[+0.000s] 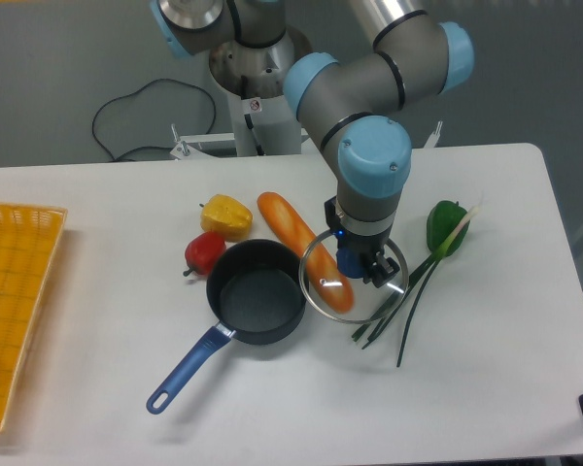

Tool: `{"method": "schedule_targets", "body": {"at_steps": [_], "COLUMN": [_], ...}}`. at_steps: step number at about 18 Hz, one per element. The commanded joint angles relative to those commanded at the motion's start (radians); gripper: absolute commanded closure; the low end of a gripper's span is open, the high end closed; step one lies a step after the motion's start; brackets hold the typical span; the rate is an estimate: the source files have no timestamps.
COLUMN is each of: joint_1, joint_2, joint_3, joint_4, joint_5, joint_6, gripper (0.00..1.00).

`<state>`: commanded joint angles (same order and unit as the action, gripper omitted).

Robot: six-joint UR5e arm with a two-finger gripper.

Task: Open the lid
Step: 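Hold the lid beside the saucepan near the chives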

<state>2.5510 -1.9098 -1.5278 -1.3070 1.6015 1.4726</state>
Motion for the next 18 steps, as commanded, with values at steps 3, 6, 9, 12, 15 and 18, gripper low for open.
{"method": "schedule_targets", "body": {"at_steps": [3, 6, 9, 12, 15, 18], "joint_1": [0.0, 0.009, 0.009, 0.008, 0.008, 0.009], "joint_2": [-0.002, 0.003, 0.0, 0.002, 0.003, 0.003], "joint_3": [-0.003, -0.006, -0.005, -0.009, -0.008, -0.009], "joint_4": [0.006, 0.008, 0.008, 0.008, 0.009, 0.008], "joint_5": [0.002, 0.0, -0.002, -0.002, -0.005, -0.003], "joint_6": [0.0, -0.002, -0.002, -0.003, -0.003, -0.003], "gripper": [0.34, 0.34, 0.34, 0.34, 0.34, 0.34]}}
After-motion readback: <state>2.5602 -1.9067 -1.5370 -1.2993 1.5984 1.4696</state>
